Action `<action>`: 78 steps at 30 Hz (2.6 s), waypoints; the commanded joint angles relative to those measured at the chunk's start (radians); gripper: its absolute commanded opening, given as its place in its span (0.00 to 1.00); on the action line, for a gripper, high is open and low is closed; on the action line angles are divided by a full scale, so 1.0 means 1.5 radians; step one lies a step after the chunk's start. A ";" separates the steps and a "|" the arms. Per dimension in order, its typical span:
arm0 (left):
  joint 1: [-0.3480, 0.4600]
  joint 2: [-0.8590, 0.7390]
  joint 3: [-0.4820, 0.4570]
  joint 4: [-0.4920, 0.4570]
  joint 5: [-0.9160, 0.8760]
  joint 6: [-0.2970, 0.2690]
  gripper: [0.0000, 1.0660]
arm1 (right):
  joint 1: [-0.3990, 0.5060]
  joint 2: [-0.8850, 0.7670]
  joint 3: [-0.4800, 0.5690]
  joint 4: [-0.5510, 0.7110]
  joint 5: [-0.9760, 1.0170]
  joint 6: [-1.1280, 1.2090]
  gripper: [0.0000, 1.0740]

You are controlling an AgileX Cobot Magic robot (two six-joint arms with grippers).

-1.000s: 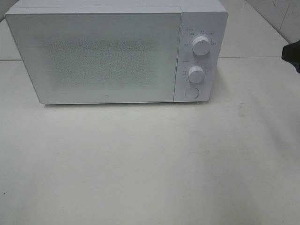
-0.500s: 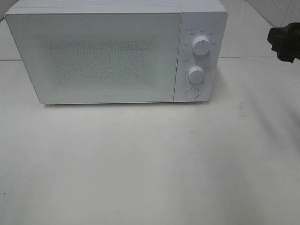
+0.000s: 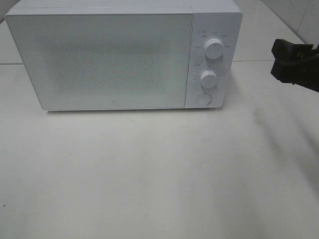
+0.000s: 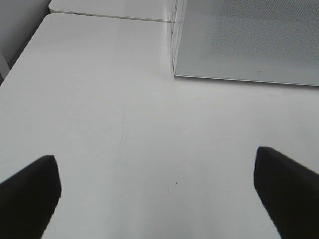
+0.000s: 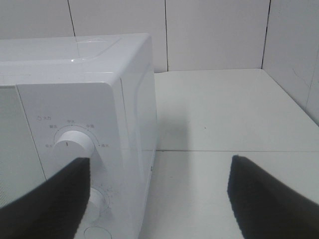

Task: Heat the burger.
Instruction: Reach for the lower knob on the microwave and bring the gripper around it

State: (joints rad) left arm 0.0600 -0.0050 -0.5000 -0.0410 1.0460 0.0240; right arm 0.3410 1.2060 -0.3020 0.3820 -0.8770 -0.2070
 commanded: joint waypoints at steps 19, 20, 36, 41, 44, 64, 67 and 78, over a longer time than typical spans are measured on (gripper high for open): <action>0.001 -0.017 0.002 -0.001 -0.006 -0.002 0.92 | 0.255 0.255 -0.027 0.267 -0.297 -0.092 0.70; 0.001 -0.017 0.002 -0.001 -0.006 -0.002 0.92 | 0.255 0.255 -0.027 0.267 -0.297 -0.092 0.70; 0.001 -0.017 0.002 -0.001 -0.006 -0.002 0.92 | 0.271 0.356 -0.093 0.293 -0.283 -0.025 0.70; 0.001 -0.017 0.002 -0.001 -0.006 -0.002 0.92 | 0.255 0.400 -0.130 0.283 -0.282 -0.035 0.70; 0.001 -0.017 0.002 -0.001 -0.006 -0.002 0.92 | 0.244 0.426 -0.153 0.275 -0.278 -0.034 0.70; 0.001 -0.017 0.002 -0.001 -0.006 -0.002 0.92 | 0.207 0.533 -0.277 0.252 -0.277 -0.038 0.70; 0.001 -0.017 0.002 -0.001 -0.006 -0.002 0.92 | 0.200 0.542 -0.291 0.250 -0.278 -0.038 0.70; 0.001 -0.017 0.002 -0.001 -0.006 -0.002 0.92 | 0.194 0.587 -0.336 0.239 -0.278 -0.038 0.70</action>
State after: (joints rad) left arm 0.0600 -0.0050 -0.5000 -0.0410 1.0460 0.0240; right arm 0.6410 2.0860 -0.7950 0.7510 -1.2120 -0.2620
